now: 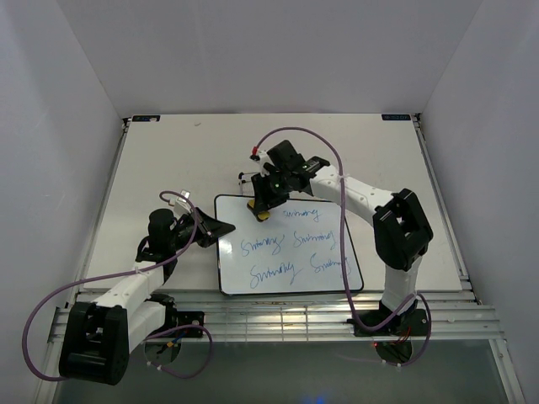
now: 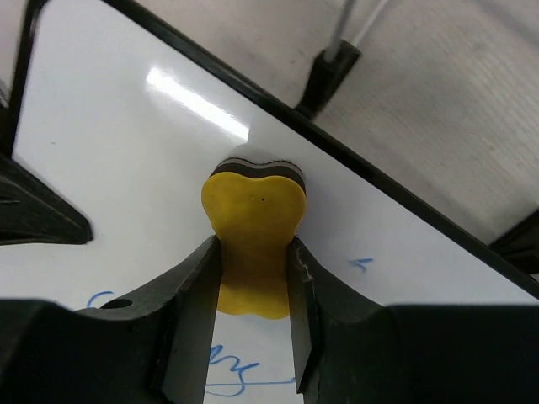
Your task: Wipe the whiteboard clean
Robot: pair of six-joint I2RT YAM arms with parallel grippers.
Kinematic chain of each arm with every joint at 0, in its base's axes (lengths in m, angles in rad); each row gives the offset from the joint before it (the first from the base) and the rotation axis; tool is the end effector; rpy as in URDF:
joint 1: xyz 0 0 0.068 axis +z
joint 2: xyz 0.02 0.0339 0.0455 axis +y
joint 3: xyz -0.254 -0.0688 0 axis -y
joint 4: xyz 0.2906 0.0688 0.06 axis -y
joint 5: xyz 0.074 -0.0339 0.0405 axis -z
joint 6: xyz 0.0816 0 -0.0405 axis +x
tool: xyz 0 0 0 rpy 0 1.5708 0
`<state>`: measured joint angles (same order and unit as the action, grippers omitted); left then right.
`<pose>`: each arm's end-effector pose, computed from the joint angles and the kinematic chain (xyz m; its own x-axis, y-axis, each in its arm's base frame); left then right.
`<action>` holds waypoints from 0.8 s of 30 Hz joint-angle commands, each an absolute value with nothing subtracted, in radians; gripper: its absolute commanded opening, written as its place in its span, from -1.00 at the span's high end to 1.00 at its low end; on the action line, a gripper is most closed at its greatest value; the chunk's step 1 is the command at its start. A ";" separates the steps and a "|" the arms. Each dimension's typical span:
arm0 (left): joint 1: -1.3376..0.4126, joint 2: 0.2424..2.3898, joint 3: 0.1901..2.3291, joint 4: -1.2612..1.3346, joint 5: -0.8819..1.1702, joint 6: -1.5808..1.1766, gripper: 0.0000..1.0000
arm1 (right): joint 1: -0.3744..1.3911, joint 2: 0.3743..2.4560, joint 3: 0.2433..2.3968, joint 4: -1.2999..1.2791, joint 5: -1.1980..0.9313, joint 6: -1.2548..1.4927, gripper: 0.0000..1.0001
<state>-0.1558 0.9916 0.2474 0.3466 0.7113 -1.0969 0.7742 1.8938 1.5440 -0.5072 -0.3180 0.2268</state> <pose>0.2492 -0.0931 0.1208 -0.8082 -0.5553 -0.1958 -0.0154 0.3523 -0.9357 0.3349 0.3632 0.1966 -0.7088 -0.3944 -0.5848 -0.6682 0.6411 0.3775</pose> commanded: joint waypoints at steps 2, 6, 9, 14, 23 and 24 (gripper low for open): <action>-0.161 0.971 0.261 0.457 0.680 -1.014 1.00 | 0.689 1.865 1.392 -0.531 -0.290 0.213 0.32; -0.161 0.960 0.255 0.456 0.672 -1.015 1.00 | 0.602 1.810 1.277 -0.505 -0.281 0.198 0.32; -0.161 0.957 0.250 0.454 0.667 -1.015 1.00 | 0.528 1.766 1.177 -0.482 -0.275 0.187 0.32; -0.161 0.957 0.242 0.453 0.661 -1.012 1.00 | 0.474 1.714 1.088 -0.457 -0.313 0.175 0.32; -0.161 0.957 0.249 0.453 0.657 -1.017 1.00 | 0.610 1.727 1.147 -0.388 -0.400 0.230 0.35; -0.161 0.957 0.249 0.453 0.658 -1.017 1.00 | 0.627 1.733 1.157 -0.385 -0.405 0.241 0.35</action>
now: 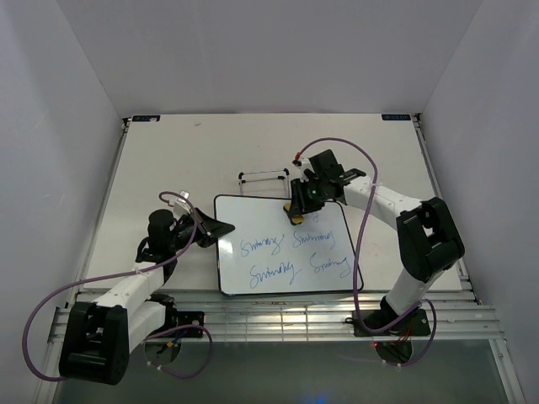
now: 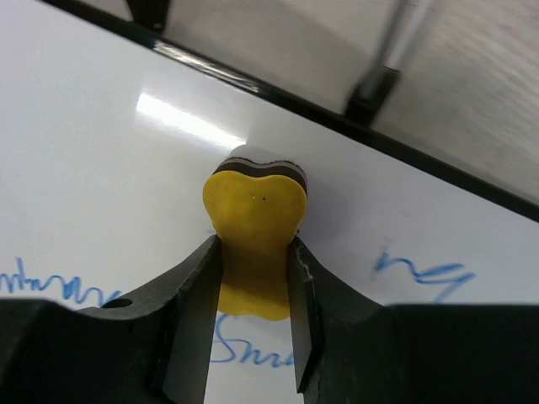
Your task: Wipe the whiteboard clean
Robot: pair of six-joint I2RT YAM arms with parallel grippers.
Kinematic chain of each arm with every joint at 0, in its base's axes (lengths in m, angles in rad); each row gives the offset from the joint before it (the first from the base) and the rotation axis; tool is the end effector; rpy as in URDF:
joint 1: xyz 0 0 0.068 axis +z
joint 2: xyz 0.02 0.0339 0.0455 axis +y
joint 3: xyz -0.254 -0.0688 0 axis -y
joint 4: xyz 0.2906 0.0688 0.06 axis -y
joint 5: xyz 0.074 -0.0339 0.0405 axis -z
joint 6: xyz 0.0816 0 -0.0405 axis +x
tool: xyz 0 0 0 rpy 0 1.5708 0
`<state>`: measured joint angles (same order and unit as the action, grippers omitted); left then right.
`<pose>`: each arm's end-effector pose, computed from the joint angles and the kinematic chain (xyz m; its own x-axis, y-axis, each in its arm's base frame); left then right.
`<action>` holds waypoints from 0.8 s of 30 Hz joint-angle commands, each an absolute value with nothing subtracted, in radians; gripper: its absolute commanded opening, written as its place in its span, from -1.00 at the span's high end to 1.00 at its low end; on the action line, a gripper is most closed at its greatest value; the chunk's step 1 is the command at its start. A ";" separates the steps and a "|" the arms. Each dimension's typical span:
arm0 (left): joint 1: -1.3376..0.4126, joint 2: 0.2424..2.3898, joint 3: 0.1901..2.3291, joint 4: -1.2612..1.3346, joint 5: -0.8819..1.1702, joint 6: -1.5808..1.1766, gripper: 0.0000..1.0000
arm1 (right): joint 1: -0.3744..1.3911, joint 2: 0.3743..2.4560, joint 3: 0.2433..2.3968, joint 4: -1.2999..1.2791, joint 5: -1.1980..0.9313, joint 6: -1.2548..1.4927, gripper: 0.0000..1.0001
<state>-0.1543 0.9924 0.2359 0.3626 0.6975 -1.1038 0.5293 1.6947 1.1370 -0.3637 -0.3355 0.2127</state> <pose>0.2486 -0.0917 0.1180 -0.7992 -0.5683 -0.1956 -0.0217 0.3526 -0.9355 0.3499 0.2358 0.1424 -0.8089 -0.2423 -0.5357 -0.4889 0.7833 0.3840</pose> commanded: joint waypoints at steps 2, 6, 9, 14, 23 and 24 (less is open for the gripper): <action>-0.161 0.957 0.245 0.453 0.660 -1.017 1.00 | 0.669 1.740 1.186 -0.377 -0.423 0.247 0.35; -0.161 0.956 0.241 0.453 0.660 -1.022 1.00 | 0.709 1.753 1.212 -0.376 -0.442 0.250 0.35; -0.161 0.953 0.239 0.453 0.660 -1.022 1.00 | 0.697 1.750 1.198 -0.399 -0.387 0.239 0.35; -0.163 0.950 0.236 0.453 0.661 -1.025 1.00 | 0.592 1.727 1.099 -0.394 -0.362 0.218 0.35; -0.161 0.960 0.218 0.453 0.664 -1.031 1.00 | 0.316 1.686 0.887 -0.383 -0.314 0.161 0.35; -0.161 0.963 0.216 0.453 0.663 -1.031 1.00 | 0.264 1.689 0.874 -0.385 -0.310 0.150 0.35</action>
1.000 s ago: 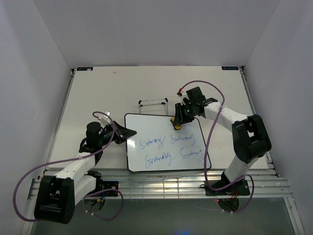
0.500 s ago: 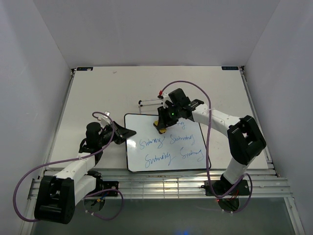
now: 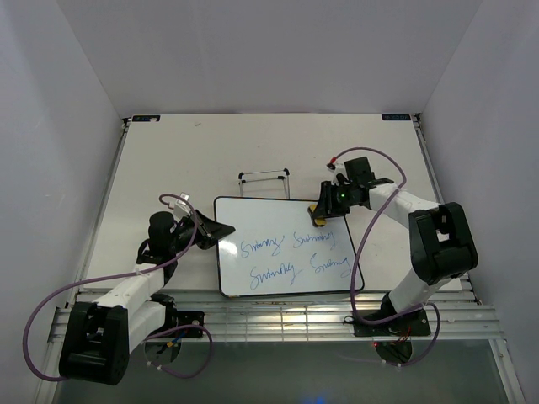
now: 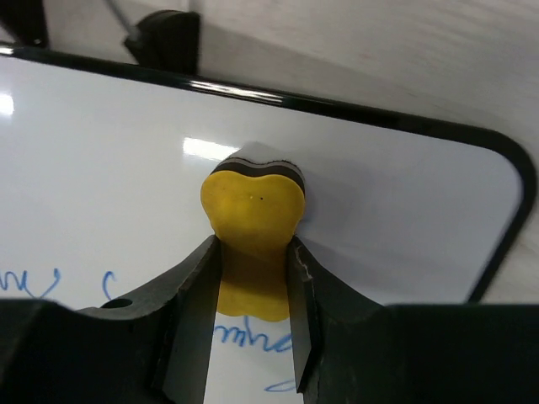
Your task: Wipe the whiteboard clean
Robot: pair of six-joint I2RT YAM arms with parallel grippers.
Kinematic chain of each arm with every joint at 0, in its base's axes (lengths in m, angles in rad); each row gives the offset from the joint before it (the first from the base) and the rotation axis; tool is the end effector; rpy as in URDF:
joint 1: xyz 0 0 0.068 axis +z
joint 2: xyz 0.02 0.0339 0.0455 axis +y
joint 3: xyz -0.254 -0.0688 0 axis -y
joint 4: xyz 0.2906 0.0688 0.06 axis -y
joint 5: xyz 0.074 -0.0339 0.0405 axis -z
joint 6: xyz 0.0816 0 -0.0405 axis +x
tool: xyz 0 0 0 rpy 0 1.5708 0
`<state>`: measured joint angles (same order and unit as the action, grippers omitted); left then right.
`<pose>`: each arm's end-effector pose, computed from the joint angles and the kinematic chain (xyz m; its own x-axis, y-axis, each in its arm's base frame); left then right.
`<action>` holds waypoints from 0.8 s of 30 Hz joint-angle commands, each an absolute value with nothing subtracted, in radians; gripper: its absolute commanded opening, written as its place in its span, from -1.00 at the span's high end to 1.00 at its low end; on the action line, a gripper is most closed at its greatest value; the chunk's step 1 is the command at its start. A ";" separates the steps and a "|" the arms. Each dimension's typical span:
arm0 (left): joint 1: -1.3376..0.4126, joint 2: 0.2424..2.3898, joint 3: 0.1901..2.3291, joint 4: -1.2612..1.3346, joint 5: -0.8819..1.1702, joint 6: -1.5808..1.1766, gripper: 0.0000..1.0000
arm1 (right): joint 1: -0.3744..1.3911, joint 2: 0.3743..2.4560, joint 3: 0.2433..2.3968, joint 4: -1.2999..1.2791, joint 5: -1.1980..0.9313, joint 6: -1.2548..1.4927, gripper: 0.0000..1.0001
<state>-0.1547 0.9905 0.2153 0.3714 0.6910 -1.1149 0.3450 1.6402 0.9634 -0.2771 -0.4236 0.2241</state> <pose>0.2451 -0.0909 0.1116 -0.7974 -0.5759 -0.1800 -0.0414 0.3498 -0.9359 0.3534 0.1626 0.1106 -0.8667 -0.0962 -0.4895 -0.3482 0.8193 0.4555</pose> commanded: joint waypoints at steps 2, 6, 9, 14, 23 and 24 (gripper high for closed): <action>-0.161 0.966 0.216 0.453 0.663 -1.031 1.00 | 0.223 1.690 0.854 -0.388 -0.286 0.144 0.35; -0.163 0.966 0.215 0.453 0.661 -1.031 1.00 | 0.206 1.700 0.877 -0.400 -0.282 0.135 0.35; -0.163 0.966 0.215 0.453 0.666 -1.031 1.00 | 0.206 1.704 0.896 -0.411 -0.264 0.133 0.35; -0.163 0.969 0.215 0.453 0.664 -1.029 1.00 | 0.262 1.672 0.911 -0.373 -0.382 0.159 0.40; -0.163 0.969 0.232 0.453 0.675 -1.037 1.00 | 0.595 1.741 1.121 -0.325 -0.397 0.271 0.40; -0.164 0.968 0.232 0.453 0.676 -1.037 1.00 | 0.636 1.753 1.141 -0.321 -0.402 0.290 0.40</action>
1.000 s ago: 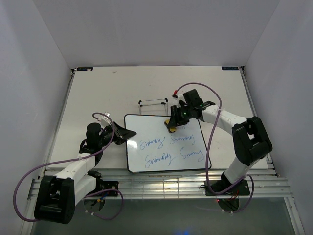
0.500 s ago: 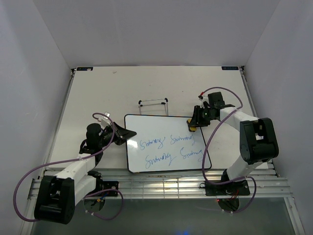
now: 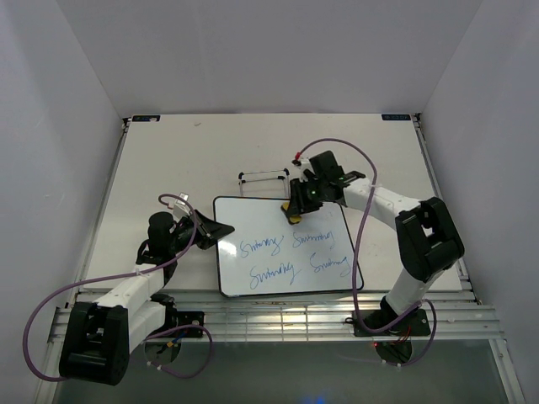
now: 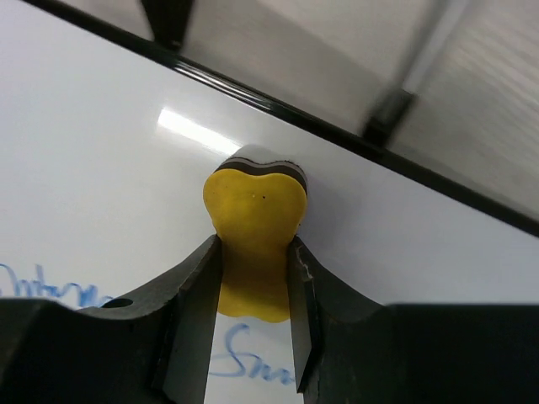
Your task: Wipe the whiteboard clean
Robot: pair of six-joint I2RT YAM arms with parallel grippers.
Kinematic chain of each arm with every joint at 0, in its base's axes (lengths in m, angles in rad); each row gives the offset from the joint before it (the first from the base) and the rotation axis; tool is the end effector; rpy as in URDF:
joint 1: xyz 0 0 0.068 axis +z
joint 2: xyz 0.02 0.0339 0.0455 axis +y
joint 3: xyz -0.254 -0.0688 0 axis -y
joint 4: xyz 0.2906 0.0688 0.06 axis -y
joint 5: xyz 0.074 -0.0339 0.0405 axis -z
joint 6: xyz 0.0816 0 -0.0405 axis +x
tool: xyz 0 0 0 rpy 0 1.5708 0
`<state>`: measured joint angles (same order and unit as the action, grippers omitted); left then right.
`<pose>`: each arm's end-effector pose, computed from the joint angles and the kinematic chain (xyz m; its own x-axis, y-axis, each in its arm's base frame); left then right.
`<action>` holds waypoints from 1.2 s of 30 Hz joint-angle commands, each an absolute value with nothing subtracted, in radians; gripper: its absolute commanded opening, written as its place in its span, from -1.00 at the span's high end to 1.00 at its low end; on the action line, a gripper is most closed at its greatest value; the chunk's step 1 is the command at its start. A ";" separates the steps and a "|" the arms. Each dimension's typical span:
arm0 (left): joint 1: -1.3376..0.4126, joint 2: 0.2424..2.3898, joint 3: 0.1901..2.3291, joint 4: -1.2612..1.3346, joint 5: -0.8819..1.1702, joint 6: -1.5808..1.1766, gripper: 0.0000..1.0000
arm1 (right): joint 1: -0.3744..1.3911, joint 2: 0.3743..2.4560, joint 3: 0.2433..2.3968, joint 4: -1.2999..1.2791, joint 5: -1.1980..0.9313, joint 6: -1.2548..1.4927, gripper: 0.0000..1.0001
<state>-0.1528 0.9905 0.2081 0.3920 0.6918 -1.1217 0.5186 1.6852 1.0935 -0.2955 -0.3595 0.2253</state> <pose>0.2448 -0.0904 0.1115 -0.7941 -0.5796 -0.1828 -0.0348 0.3436 -0.9385 0.3494 0.2324 0.1370 -0.8031 -0.2176 -0.5547 -0.4899 0.7709 0.4070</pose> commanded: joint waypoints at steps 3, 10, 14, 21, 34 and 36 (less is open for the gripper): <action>-0.163 0.968 0.230 0.453 0.676 -1.037 1.00 | 0.667 1.793 1.195 -0.328 -0.413 0.295 0.40; -0.163 0.956 0.215 0.448 0.672 -1.042 1.00 | 0.523 1.781 1.080 -0.354 -0.348 0.262 0.40; -0.164 0.956 0.213 0.446 0.658 -1.052 1.00 | 0.359 1.723 0.944 -0.357 -0.328 0.232 0.40; -0.164 0.985 0.215 0.420 0.644 -1.072 1.00 | 0.184 1.723 0.845 -0.356 -0.307 0.196 0.40; -0.163 0.959 0.224 0.385 0.652 -1.039 1.00 | 0.095 1.617 0.851 -0.353 -0.349 0.216 0.49; -0.163 0.959 0.229 0.384 0.652 -1.037 1.00 | 0.112 1.579 0.867 -0.360 -0.354 0.218 0.49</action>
